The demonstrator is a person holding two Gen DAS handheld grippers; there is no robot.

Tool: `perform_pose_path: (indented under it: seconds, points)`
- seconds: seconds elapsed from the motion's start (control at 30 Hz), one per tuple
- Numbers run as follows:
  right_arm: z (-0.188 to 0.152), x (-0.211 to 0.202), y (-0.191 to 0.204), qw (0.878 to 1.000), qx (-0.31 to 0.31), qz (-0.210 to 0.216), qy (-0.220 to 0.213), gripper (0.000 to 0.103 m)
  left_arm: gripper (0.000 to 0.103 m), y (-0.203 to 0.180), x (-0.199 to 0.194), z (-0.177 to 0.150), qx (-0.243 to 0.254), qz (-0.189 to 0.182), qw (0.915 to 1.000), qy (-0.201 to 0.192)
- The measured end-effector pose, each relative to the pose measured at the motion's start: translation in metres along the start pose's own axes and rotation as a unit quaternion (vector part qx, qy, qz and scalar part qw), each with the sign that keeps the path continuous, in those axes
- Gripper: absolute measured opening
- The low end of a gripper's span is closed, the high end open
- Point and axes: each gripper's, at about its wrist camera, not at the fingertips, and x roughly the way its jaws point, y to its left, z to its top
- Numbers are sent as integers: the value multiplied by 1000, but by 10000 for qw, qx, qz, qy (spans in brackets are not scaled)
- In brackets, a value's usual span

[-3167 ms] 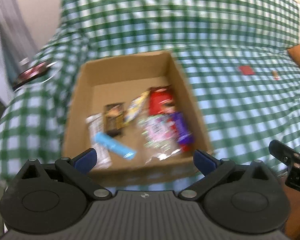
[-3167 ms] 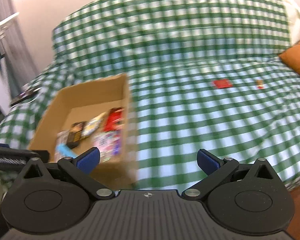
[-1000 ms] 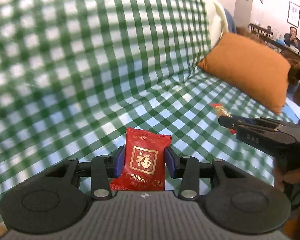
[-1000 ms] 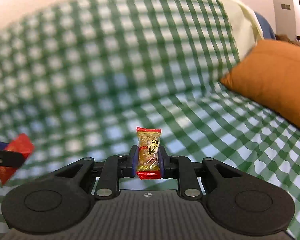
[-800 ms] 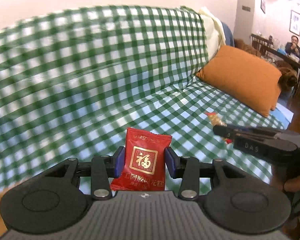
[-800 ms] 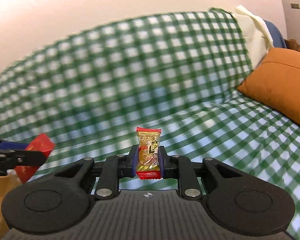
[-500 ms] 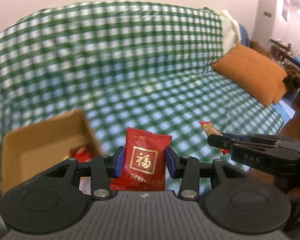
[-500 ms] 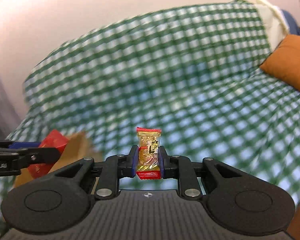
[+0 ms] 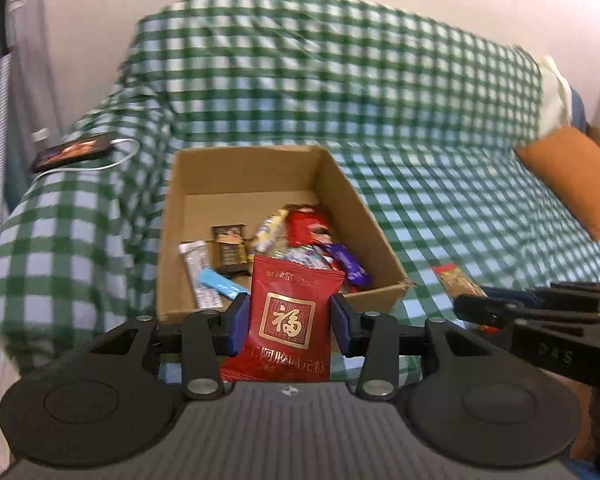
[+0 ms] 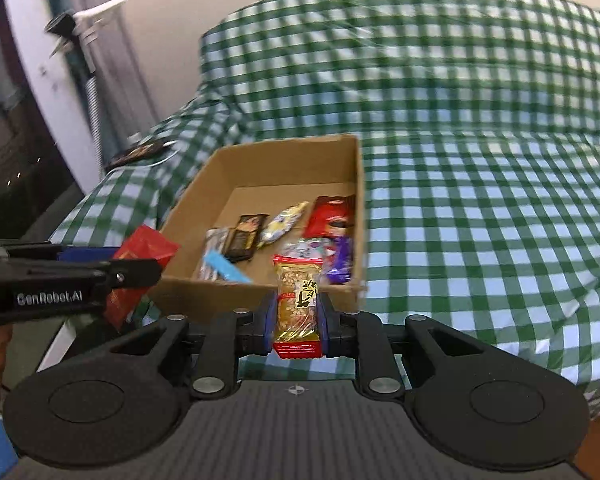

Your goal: Organize snacks

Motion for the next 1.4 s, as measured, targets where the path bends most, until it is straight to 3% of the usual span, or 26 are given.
perform_pose_path:
  seconds: [0.23, 0.87, 1.4]
  points:
    - [-3, -15, 21, 9997, -222, -95, -74, 22, 48, 8, -18, -8, -186, -28, 9998, -115]
    - [-8, -21, 24, 9994, -272, -175, -84, 23, 48, 6, -22, -13, -317, -21, 9994, -147]
    - [15, 8, 19, 9991, -272, -306, 65, 23, 49, 27, 11, 27, -638, 134, 9979, 60]
